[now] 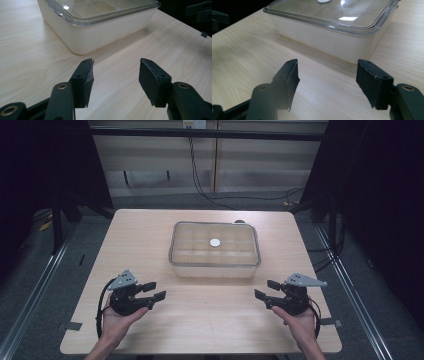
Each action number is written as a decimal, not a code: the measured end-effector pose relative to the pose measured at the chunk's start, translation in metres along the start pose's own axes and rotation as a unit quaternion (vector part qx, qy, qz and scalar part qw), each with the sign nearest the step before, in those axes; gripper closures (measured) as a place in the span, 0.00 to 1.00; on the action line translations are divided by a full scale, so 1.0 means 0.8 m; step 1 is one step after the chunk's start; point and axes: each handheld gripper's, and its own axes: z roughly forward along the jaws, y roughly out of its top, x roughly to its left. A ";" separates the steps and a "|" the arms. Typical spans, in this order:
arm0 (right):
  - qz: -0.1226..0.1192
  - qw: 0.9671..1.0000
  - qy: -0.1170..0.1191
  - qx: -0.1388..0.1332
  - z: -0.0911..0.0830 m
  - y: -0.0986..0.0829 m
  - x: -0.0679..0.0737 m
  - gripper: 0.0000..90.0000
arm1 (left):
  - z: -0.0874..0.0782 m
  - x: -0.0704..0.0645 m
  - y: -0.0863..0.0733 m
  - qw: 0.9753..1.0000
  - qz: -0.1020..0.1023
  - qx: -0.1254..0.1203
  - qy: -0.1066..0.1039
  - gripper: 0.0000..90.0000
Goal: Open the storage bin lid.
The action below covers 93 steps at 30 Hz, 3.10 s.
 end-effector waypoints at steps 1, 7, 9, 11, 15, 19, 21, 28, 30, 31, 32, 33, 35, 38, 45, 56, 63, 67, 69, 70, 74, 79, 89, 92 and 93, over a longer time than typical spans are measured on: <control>-0.003 1.000 -0.006 0.004 0.000 0.003 0.000 0.39 | 0.001 0.002 0.001 1.000 0.003 0.004 0.005 0.49; -0.006 1.000 -0.011 0.014 0.001 0.015 -0.006 0.36 | 0.002 0.010 0.006 1.000 0.007 0.009 0.025 0.43; -0.002 1.000 -0.014 0.013 0.003 0.018 -0.010 0.34 | 0.001 0.014 0.009 1.000 0.007 0.008 0.024 0.41; -0.001 1.000 -0.014 0.018 0.008 0.024 -0.016 0.31 | 0.001 0.019 0.014 1.000 0.000 0.002 0.027 0.39; 0.001 0.999 -0.002 0.033 0.020 0.036 -0.026 0.23 | 0.004 0.031 0.027 1.000 -0.008 -0.001 0.024 0.34; 0.007 0.999 0.008 0.030 0.028 0.051 -0.034 0.22 | 0.010 0.039 0.042 1.000 -0.008 -0.002 0.023 0.32; 0.007 1.000 0.006 0.026 0.030 0.058 -0.037 0.21 | 0.013 0.043 0.049 0.999 -0.017 -0.006 0.028 0.30; 0.006 1.000 0.011 0.027 0.039 0.078 -0.045 0.21 | 0.024 0.054 0.072 0.999 -0.016 -0.004 0.029 0.30; 0.001 1.000 0.001 0.027 0.043 0.084 -0.049 0.26 | 0.029 0.057 0.079 1.000 -0.012 0.003 0.024 0.30; -0.004 1.000 -0.004 0.027 0.045 0.087 -0.051 0.27 | 0.032 0.058 0.082 1.000 -0.011 0.004 0.023 0.29; -0.006 1.000 -0.007 0.027 0.048 0.090 -0.054 0.26 | 0.035 0.059 0.086 1.000 -0.008 0.007 0.022 0.29; -0.003 1.000 -0.008 0.030 0.051 0.093 -0.057 0.26 | 0.038 0.060 0.089 1.000 -0.006 0.009 0.024 0.29; -0.002 0.999 -0.011 0.034 0.058 0.100 -0.061 0.26 | 0.042 0.063 0.094 1.000 -0.003 0.013 0.026 0.29; -0.002 0.999 -0.011 0.041 0.066 0.111 -0.065 0.27 | 0.047 0.067 0.103 0.999 0.000 0.013 0.033 0.29; 0.012 0.998 -0.017 0.060 0.080 0.131 -0.076 0.23 | 0.054 0.075 0.119 0.999 -0.018 0.003 0.035 0.32; 0.025 0.995 -0.011 0.091 0.117 0.121 -0.092 0.21 | 0.108 0.087 0.117 0.998 -0.024 0.049 0.039 0.22; 0.024 0.995 -0.008 0.098 0.127 0.118 -0.094 0.21 | 0.117 0.085 0.124 0.997 -0.039 0.053 0.032 0.22; 0.031 0.994 -0.006 0.101 0.132 0.116 -0.095 0.20 | 0.129 0.093 0.119 0.996 -0.045 0.066 0.030 0.22; 0.034 0.994 -0.006 0.102 0.135 0.116 -0.097 0.19 | 0.134 0.098 0.115 0.996 -0.055 0.071 0.022 0.22; 0.033 0.994 -0.006 0.103 0.136 0.115 -0.098 0.19 | 0.138 0.099 0.114 0.995 -0.057 0.076 0.022 0.22; 0.040 0.993 -0.009 0.114 0.142 0.111 -0.101 0.19 | 0.146 0.103 0.109 0.995 -0.061 0.075 0.006 0.23; 0.046 0.992 -0.002 0.115 0.147 0.110 -0.100 0.15 | 0.154 0.097 0.112 0.995 -0.051 0.090 0.007 0.20; 0.054 0.992 0.009 0.114 0.156 0.108 -0.101 0.09 | 0.163 0.099 0.117 0.994 -0.057 0.098 0.003 0.18; 0.057 0.992 0.005 0.114 0.160 0.110 -0.100 0.08 | 0.167 0.100 0.118 0.993 -0.066 0.103 -0.002 0.17; 0.057 0.992 0.003 0.115 0.161 0.111 -0.100 0.08 | 0.167 0.100 0.117 0.993 -0.065 0.102 -0.003 0.17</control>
